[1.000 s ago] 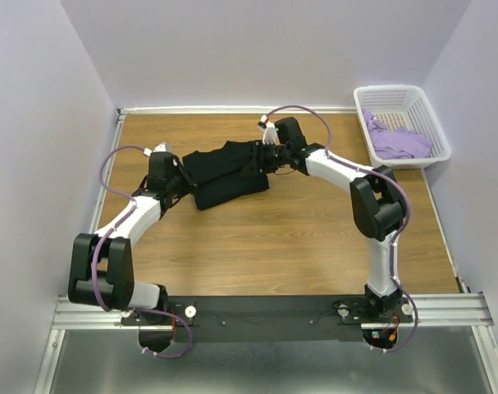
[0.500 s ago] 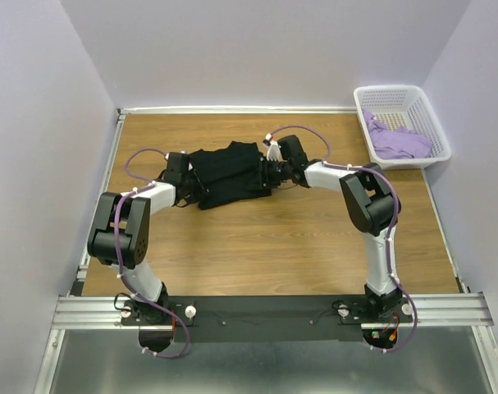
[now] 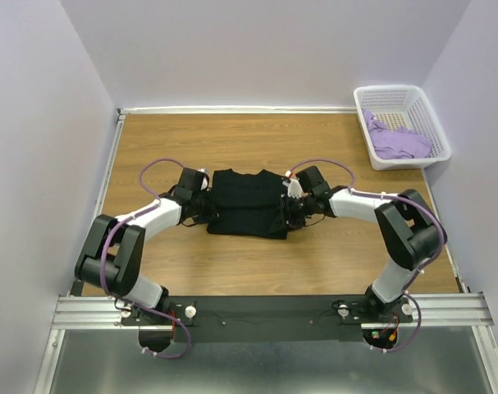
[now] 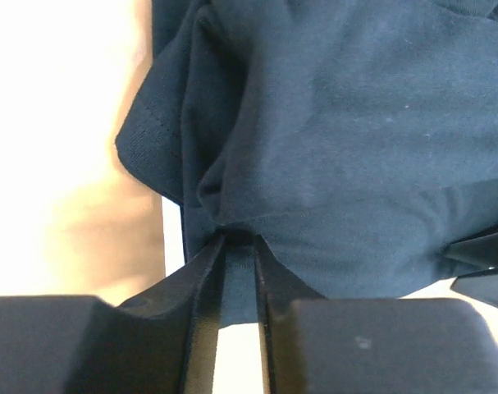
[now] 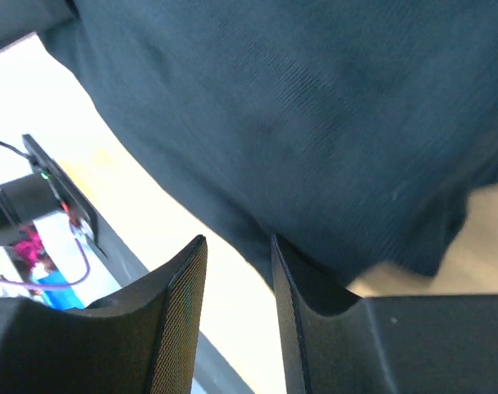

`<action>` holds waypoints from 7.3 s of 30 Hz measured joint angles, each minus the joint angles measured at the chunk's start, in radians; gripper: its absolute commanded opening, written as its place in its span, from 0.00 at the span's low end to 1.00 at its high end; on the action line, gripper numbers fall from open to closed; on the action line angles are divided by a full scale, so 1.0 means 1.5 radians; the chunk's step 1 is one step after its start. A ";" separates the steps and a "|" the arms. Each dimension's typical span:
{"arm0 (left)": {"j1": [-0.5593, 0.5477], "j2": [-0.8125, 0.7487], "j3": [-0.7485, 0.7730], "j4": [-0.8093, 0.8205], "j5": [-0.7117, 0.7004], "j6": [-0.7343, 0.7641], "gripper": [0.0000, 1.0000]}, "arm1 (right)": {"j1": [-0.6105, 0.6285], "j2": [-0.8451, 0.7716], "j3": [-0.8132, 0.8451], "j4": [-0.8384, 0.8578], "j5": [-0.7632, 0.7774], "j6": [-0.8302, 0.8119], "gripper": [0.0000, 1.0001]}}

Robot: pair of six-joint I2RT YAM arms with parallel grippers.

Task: Fold and stack the t-shirts
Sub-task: Fold the tshirt

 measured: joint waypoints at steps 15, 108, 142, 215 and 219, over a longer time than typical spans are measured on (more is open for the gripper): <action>-0.042 -0.264 0.009 -0.101 -0.126 -0.039 0.67 | 0.067 -0.129 0.231 -0.237 0.302 -0.248 0.78; 0.146 0.298 0.221 0.208 0.266 -0.054 0.30 | -0.202 0.377 0.381 0.250 -0.247 0.031 0.52; 0.155 0.119 0.004 0.252 0.271 -0.097 0.38 | -0.194 0.234 0.122 0.333 -0.274 0.060 0.46; 0.127 0.158 0.213 0.075 0.081 0.122 0.50 | -0.063 0.224 0.420 0.020 -0.026 -0.187 0.54; 0.126 0.183 0.234 0.086 0.104 0.126 0.50 | -0.066 0.224 0.401 0.017 -0.018 -0.190 0.54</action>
